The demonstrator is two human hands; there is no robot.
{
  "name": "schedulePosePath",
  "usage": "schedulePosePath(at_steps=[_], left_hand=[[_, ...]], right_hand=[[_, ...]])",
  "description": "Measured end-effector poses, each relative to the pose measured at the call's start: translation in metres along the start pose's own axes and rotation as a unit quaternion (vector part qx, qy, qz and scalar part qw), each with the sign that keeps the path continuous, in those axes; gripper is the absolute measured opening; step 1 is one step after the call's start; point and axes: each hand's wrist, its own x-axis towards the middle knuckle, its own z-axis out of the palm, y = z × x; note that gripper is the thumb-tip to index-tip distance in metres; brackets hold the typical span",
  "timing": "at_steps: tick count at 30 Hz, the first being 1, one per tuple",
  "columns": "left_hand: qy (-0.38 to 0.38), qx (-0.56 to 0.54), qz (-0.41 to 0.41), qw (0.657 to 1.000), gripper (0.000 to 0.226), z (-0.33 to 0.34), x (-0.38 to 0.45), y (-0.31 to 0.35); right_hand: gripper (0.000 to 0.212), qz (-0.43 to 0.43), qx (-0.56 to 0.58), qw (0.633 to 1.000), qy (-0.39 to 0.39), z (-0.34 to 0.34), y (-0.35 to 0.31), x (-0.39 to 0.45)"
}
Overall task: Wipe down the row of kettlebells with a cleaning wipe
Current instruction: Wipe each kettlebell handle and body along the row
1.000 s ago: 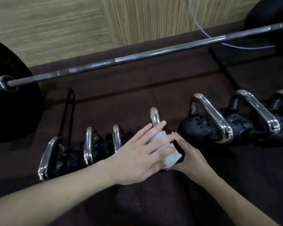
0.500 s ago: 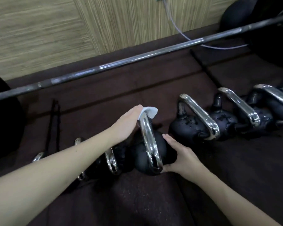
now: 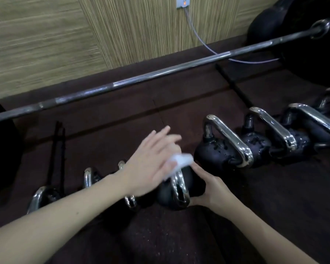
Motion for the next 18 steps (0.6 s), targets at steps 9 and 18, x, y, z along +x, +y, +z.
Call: schedulePosePath(at_steps=[9,18], left_hand=[[0.087,-0.477,-0.408,0.774,0.062,0.016,0.034,0.009],[-0.031,0.203,0.148,0.967,0.040,0.031,-0.037,0.026]], right_hand=[[0.129,0.007,0.007,1.000,-0.013,-0.001,-0.003,-0.003],[0.111,-0.021,-0.002,1.000,0.001,-0.002,-0.002,-0.002]])
